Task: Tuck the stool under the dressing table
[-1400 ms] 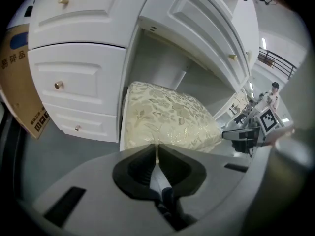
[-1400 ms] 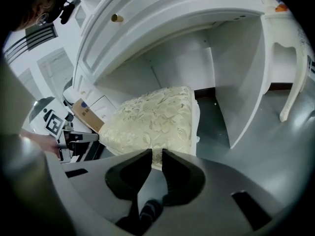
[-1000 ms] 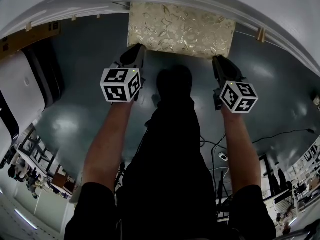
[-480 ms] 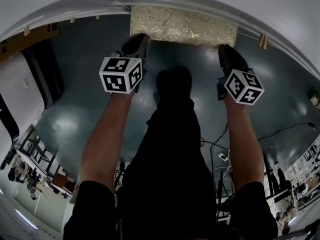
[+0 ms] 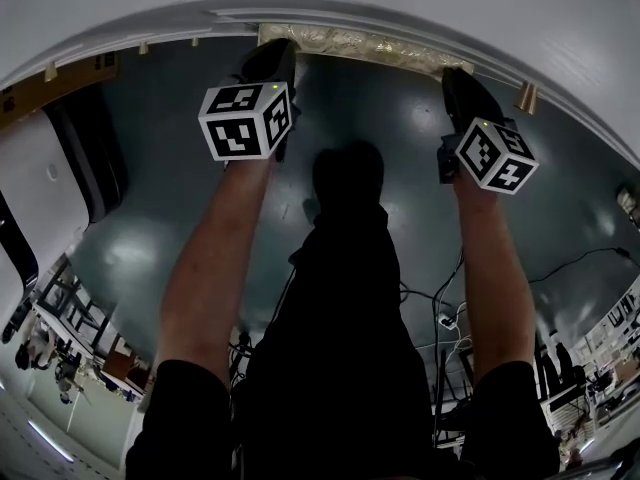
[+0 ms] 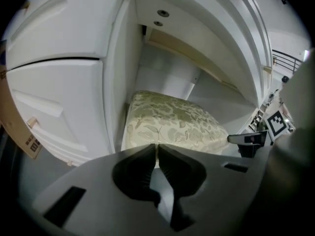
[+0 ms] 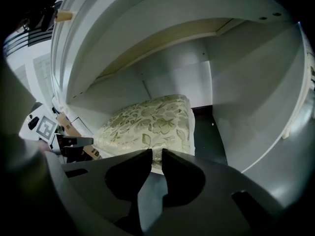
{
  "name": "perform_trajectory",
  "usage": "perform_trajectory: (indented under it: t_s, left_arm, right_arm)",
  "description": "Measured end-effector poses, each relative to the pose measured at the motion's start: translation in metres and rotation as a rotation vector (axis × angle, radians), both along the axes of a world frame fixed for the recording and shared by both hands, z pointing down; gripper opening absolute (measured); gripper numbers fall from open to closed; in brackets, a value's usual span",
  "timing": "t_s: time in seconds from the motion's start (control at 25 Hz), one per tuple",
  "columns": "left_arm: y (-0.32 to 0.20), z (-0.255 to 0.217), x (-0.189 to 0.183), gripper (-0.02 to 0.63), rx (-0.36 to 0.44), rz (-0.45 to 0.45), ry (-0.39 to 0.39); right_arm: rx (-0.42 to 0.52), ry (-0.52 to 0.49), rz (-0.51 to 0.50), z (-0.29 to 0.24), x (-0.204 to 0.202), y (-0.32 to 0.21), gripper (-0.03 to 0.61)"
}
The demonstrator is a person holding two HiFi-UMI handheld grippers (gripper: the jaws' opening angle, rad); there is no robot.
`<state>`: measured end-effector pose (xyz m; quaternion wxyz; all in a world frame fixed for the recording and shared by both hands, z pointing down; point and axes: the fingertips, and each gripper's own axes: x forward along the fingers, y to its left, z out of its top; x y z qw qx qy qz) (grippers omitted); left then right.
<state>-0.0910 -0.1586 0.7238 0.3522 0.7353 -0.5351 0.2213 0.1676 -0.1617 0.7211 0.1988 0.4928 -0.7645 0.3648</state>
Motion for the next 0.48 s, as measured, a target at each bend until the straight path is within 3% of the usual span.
perform_trajectory:
  t_s: [0.48]
  left_arm:
    - [-0.035, -0.001, -0.006, 0.025, 0.034, -0.031, 0.005]
  right_arm:
    - [0.043, -0.005, -0.009, 0.002, -0.006, -0.032, 0.077]
